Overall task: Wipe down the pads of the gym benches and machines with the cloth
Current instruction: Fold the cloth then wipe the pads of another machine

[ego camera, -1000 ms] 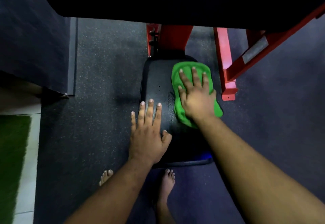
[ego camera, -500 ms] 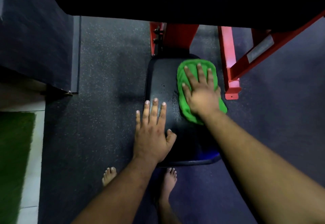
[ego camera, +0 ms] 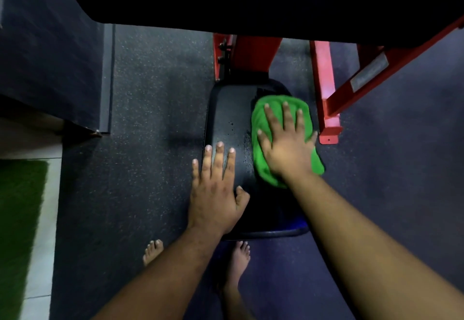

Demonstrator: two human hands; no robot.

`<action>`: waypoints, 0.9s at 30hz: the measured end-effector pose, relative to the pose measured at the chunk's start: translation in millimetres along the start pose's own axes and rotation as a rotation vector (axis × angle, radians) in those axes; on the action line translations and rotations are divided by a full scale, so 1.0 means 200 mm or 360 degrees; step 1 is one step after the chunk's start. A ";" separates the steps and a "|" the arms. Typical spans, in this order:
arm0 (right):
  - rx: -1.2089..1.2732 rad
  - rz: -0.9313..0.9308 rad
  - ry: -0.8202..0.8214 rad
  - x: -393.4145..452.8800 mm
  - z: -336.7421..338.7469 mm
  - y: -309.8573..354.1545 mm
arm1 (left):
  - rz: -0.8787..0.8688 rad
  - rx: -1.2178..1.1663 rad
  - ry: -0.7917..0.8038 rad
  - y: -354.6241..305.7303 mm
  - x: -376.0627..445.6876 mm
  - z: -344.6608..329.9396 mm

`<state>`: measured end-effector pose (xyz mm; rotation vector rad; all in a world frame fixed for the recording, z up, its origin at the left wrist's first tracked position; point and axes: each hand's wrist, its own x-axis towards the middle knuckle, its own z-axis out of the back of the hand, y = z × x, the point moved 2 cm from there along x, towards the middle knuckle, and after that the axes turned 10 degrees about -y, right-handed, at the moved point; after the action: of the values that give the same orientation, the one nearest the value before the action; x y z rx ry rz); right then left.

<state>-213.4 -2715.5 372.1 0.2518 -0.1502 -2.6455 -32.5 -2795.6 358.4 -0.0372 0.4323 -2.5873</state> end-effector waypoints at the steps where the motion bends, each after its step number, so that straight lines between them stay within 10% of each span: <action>1: 0.0020 -0.0028 0.0009 0.12 0.00 0.03 | 0.0002 -0.0003 -0.0002 0.00 0.00 0.00; 10: -0.0129 0.0191 0.0014 -0.40 0.02 -0.04 | 0.0028 -0.0096 -0.0004 0.01 0.00 0.00; 17: -0.0026 -0.0047 -0.0002 0.35 0.00 0.21 | 0.0049 -0.0175 -0.0105 0.02 -0.01 -0.02; 24: -0.0036 0.0836 0.0047 0.02 -0.01 0.27 | 0.0166 -0.0405 -0.0314 0.04 -0.04 0.00; 27: -0.0112 0.0780 0.0103 0.16 0.02 0.20 | 0.0193 -0.0457 -0.0359 0.05 -0.05 -0.02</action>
<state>-223.9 -2764.4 376.8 0.2408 -0.0838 -2.1491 -20.2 -2798.0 352.6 -0.3864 0.6935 -2.3496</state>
